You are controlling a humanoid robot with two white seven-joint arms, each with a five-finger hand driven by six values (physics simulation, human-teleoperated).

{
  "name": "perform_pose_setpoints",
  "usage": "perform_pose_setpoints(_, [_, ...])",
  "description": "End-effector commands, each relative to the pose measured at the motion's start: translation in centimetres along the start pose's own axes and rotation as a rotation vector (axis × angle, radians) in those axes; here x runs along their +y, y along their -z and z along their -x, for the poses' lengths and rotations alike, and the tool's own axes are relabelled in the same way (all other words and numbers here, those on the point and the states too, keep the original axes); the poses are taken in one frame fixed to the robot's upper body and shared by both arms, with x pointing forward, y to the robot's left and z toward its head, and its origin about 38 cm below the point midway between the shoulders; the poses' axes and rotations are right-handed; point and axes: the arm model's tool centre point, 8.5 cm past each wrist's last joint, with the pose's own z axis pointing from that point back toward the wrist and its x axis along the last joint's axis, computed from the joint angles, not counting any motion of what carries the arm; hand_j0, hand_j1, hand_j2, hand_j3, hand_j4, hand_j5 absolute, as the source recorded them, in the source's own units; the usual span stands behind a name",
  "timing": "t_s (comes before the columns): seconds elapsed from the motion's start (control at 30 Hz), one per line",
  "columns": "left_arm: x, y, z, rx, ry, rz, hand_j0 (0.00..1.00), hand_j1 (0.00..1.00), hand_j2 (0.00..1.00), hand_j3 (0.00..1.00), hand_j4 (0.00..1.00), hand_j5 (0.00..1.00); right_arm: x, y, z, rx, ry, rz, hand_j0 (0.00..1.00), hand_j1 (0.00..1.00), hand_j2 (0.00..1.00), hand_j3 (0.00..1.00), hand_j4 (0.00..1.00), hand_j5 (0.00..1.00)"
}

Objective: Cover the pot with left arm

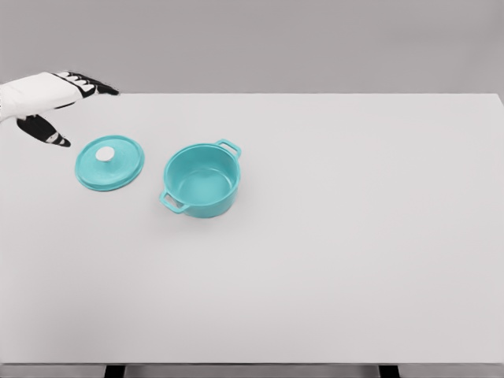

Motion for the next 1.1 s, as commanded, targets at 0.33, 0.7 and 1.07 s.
perform_pose_setpoints(0.33, [-2.2, 6.1, -2.3, 0.045, -0.201, 0.351, 1.0, 1.0, 1.0, 1.0, 1.0, 1.0, 0.0, 0.0, 0.0, 0.0, 0.0, -0.001, 1.0, 1.0, 1.0, 1.0, 1.0, 1.0])
perform_pose_setpoints(0.7, [-2.3, 7.3, -2.2, 0.144, -0.234, 0.363, 1.0, 1.0, 1.0, 1.0, 1.0, 1.0, 0.0, 0.0, 0.0, 0.0, 0.0, -0.001, 1.0, 1.0, 1.0, 1.0, 1.0, 1.0])
perform_pose_setpoints(1.07, [-2.7, 7.2, -0.7, 0.193, -0.256, 0.365, 0.84, 0.84, 0.84, 0.84, 0.84, 0.84, 0.0, 0.0, 0.0, 0.0, 0.0, -0.001, 1.0, 1.0, 1.0, 1.0, 1.0, 1.0])
